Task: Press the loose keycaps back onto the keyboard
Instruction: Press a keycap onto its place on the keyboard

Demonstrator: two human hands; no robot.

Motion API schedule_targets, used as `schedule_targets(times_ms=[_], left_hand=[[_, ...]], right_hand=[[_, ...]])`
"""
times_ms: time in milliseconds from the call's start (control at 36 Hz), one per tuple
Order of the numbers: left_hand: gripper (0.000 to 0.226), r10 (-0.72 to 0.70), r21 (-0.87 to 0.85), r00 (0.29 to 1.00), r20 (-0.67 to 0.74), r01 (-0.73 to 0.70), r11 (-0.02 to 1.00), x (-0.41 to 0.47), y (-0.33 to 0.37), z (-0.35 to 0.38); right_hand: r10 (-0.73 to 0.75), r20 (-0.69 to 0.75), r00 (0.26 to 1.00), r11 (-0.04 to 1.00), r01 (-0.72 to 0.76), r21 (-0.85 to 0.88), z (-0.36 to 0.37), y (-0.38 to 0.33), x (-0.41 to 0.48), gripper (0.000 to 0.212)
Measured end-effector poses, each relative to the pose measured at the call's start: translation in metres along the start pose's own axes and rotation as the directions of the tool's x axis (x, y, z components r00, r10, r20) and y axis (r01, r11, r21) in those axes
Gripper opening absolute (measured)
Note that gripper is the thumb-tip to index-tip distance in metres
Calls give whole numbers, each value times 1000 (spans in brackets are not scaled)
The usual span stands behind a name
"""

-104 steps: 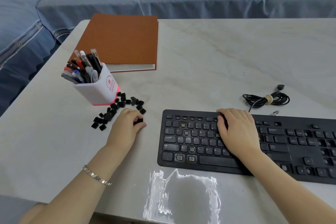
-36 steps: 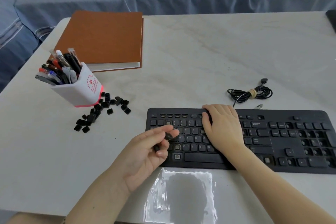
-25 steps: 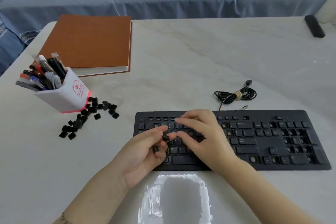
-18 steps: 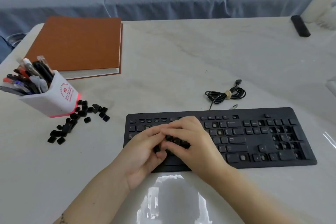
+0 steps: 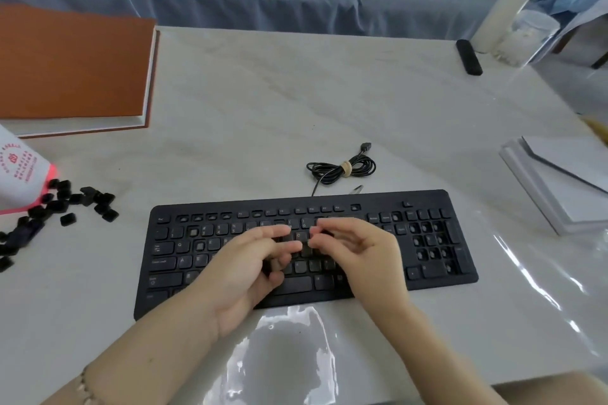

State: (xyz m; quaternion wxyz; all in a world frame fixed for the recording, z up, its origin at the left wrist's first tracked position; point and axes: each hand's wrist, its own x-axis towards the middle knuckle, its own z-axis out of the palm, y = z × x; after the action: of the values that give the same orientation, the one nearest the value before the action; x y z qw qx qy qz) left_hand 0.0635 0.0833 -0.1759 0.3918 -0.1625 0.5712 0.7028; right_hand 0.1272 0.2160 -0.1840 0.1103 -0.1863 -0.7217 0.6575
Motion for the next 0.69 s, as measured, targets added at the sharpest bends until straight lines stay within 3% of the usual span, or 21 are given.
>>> schedule_targets(times_ms=[167,389,528,694], left_hand=[[46,103,109,994,34,-106,988,5,-2,8],[25,167,135,983,79,-176,975,0,-9,15],[15,197,191,979,61,-205,960,-1,-13,17],[11,269,372,963,15,-255,893,1,-17,15]], right_hand=[[112,-99,989,991,-119,-63,-55,4,5,16],[102,-111,989,967,-125,-223,-117,13,2,27],[11,-129,992,839,-79,-538,-153,27,10,33],[-131,-56,990,687,50,-725,-175,40,23,27]])
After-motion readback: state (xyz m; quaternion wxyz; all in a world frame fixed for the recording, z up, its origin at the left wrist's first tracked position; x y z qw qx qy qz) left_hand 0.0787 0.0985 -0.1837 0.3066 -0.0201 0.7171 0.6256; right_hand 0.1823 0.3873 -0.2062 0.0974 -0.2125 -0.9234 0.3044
